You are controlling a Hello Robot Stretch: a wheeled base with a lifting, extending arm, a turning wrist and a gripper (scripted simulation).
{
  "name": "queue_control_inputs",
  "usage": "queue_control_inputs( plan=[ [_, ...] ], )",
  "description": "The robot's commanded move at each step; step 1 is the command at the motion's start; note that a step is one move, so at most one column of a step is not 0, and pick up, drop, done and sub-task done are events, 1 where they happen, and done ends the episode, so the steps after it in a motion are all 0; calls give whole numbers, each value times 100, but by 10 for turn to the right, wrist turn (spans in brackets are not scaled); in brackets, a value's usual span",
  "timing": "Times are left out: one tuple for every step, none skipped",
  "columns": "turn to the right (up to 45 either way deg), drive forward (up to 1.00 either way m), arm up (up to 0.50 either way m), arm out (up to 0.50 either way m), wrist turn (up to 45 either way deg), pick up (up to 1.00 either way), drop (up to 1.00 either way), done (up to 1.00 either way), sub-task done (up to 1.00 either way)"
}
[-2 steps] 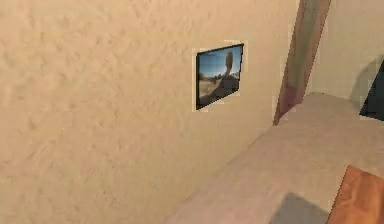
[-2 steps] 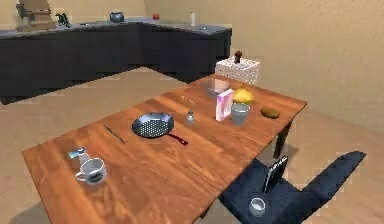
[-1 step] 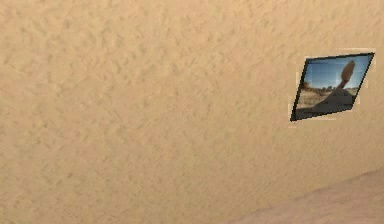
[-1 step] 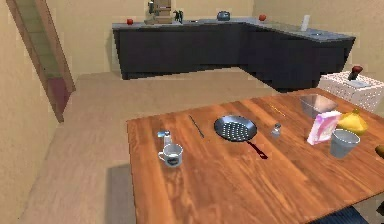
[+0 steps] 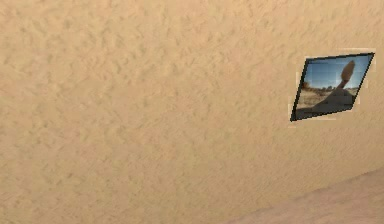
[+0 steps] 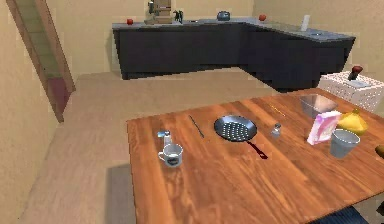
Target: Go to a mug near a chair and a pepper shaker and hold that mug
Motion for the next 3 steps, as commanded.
queue_control_inputs(
  plan=[
    [0,0,22,0,0,0,0,0,0],
    [0,0,0,48,0,0,0,0,0],
    [0,0,0,0,450,0,0,0,0]
  ],
)
